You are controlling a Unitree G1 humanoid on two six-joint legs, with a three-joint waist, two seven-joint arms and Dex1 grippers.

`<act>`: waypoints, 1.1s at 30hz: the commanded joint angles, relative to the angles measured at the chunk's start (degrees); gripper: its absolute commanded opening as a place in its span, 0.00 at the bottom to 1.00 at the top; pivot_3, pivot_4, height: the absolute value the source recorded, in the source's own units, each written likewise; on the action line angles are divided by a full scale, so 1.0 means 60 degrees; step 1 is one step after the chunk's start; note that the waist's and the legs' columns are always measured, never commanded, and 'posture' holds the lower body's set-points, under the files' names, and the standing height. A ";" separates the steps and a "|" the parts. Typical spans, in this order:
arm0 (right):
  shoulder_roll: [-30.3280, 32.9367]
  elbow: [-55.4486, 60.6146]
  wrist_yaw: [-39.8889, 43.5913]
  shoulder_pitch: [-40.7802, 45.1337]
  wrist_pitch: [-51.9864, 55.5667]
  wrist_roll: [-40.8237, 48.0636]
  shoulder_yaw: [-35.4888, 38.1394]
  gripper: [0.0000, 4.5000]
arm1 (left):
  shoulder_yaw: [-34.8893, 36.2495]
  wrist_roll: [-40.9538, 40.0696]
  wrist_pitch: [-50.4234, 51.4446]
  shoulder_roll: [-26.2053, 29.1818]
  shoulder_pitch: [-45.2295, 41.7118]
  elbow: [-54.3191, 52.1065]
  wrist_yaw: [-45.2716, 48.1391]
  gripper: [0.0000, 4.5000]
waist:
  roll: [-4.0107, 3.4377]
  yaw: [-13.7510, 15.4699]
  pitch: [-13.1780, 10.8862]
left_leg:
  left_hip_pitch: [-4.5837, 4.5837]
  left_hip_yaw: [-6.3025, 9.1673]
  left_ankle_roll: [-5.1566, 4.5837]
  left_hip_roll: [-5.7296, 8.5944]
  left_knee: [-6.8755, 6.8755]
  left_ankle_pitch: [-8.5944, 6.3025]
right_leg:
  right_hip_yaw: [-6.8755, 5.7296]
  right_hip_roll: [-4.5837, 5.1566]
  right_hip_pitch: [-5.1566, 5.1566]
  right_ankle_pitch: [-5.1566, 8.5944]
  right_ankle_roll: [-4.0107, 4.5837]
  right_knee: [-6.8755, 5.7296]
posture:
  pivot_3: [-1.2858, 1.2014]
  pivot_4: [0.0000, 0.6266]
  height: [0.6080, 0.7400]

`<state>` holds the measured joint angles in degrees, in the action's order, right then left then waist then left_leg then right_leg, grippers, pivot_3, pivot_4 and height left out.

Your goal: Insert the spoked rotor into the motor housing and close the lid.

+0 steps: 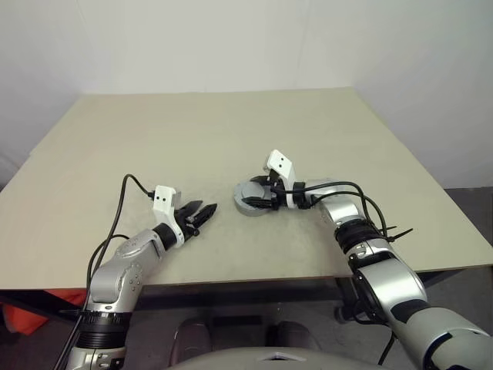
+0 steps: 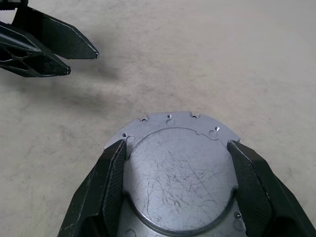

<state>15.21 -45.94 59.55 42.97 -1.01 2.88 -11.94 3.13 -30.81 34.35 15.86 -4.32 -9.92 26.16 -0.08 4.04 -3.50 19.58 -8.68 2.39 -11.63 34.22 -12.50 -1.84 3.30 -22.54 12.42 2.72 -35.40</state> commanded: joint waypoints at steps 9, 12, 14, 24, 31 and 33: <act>0.0215 -0.0389 -0.0033 0.0065 0.0258 -0.0326 -0.0057 0.70 | 0.0055 -0.0073 -0.0010 -0.0066 -0.0098 -0.0376 -0.0024 0.61 | 0.0000 -0.0013 0.0000 | 0.0004 0.0000 0.0000 -0.0003 0.0000 0.0000 | 0.0000 -0.0001 0.0011 0.0000 0.0000 0.0000 | 0.52 0.00 1.00; 0.0246 -0.0650 -0.0166 0.0053 0.0264 -0.0575 -0.0238 0.70 | 0.0219 -0.0372 0.0248 -0.0356 -0.0347 -0.0335 -0.0286 0.61 | 0.0000 -0.0017 0.0000 | -0.0002 0.0000 0.0000 -0.0003 0.0000 0.0000 | 0.0001 -0.0001 0.0018 0.0000 0.0000 0.0001 | 0.52 0.00 1.00; 0.0262 -0.0722 -0.0115 0.0014 0.0324 -0.0663 -0.0340 0.70 | 0.0337 -0.0447 0.0376 -0.0475 -0.0499 -0.0269 -0.0433 0.61 | 0.0000 -0.0013 0.0000 | -0.0007 -0.0001 0.0000 -0.0002 -0.0001 0.0000 | 0.0000 0.0000 0.0022 0.0001 -0.0001 0.0001 | 0.52 0.00 1.00; 0.0233 -0.1355 -0.0308 -0.0237 0.0179 -0.0962 -0.0634 0.70 | 0.0561 -0.0537 0.0644 -0.0520 -0.0533 -0.0297 -0.0543 0.61 | -0.0009 -0.0019 0.0023 | -0.0073 0.0010 -0.0002 -0.0002 -0.0011 -0.0001 | -0.0001 -0.0001 0.0069 0.0005 -0.0008 0.0051 | 0.52 0.00 1.00; 0.0165 -0.1671 -0.0322 -0.0035 0.0036 -0.0993 -0.0662 0.70 | 0.1307 -0.1445 0.1204 -0.1294 -0.1297 0.0442 -0.1038 0.61 | -0.0024 -0.0018 0.0042 | -0.0088 0.0009 -0.0005 0.0000 -0.0020 -0.0003 | -0.0001 0.0001 0.0091 0.0005 -0.0010 0.0109 | 0.52 0.00 1.00; 0.0150 -0.1738 -0.0318 0.0029 -0.0005 -0.0988 -0.0674 0.70 | 0.1486 -0.1571 0.1307 -0.1465 -0.1703 0.1049 -0.1114 0.51 | -0.0028 -0.0018 0.0043 | -0.0087 0.0011 -0.0005 0.0000 -0.0022 -0.0003 | -0.0004 0.0001 0.0089 0.0006 -0.0012 0.0114 | 0.52 0.00 1.00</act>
<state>15.11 -51.47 59.23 45.21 -2.38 1.93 -13.49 10.59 -38.91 41.87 7.23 -12.96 -4.74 19.88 -0.25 3.93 -3.24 19.05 -8.61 2.37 -11.62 34.09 -12.52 -1.89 3.31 -22.01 12.46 2.65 -34.70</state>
